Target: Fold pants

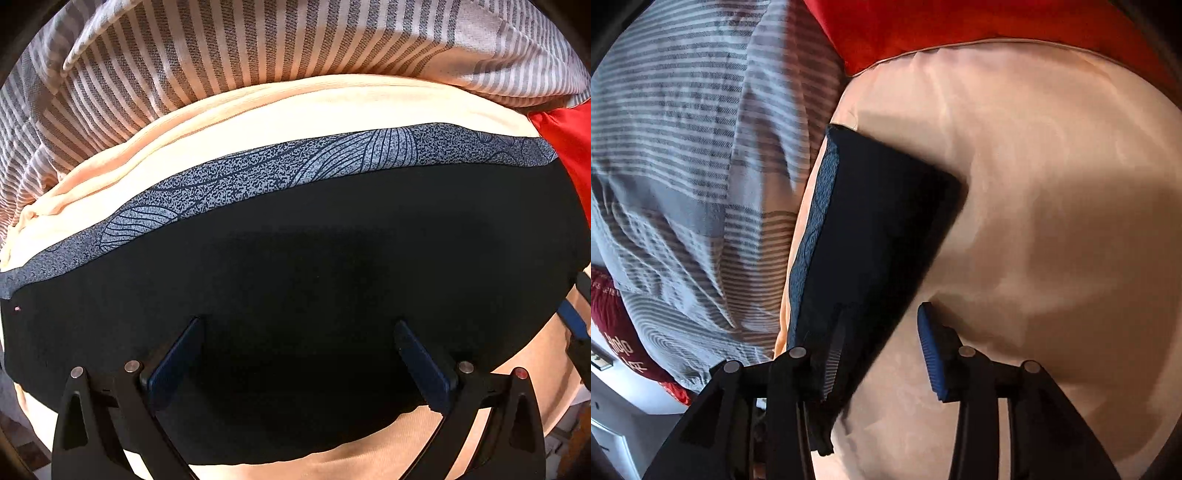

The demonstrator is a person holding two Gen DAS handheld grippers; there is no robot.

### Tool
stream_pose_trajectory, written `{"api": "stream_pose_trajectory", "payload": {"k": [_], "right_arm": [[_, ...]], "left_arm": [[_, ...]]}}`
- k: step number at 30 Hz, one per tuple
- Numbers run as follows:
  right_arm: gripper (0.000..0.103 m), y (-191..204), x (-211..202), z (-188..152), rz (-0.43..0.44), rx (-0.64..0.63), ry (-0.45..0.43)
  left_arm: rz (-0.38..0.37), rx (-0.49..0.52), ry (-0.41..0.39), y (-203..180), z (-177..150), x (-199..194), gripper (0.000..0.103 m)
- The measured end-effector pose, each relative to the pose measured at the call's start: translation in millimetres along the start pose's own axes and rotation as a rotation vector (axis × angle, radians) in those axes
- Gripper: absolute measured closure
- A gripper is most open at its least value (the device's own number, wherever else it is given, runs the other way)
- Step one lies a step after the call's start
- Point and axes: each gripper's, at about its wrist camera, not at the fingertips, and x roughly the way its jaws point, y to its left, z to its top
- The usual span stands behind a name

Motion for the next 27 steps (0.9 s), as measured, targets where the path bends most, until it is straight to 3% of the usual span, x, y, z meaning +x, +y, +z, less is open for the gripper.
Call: {"api": "stream_pose_trajectory", "payload": {"k": [10, 16, 17, 20, 23, 27], "right_arm": [[0.057, -4.9, 20.2, 25.2, 0.227, 0.079, -0.048], [0.056, 12.9, 51.2, 41.4, 0.257, 0.087, 0.006], [0.06, 17.7, 54.6, 42.4, 0.239, 0.081, 0.028], [0.087, 26.5, 55.0, 41.5, 0.212, 0.056, 0.058], [0.089, 31.3, 50.5, 40.3, 0.226, 0.046, 0.072], [0.089, 44.3, 44.0, 36.6, 0.253, 0.02, 0.074]], "left_arm": [[0.018, 0.018, -0.016, -8.5, 1.8, 1.8, 0.0], [0.044, 0.03, -0.002, -12.8, 3.5, -5.5, 0.0], [0.052, 0.031, -0.015, -14.8, 7.6, -11.0, 0.0], [0.039, -0.018, -0.119, -14.5, 26.9, -33.8, 0.0], [0.035, -0.08, -0.152, -12.0, 53.2, -35.3, 0.0], [0.074, -0.125, -0.099, -11.3, 69.3, -0.7, 0.0]]}}
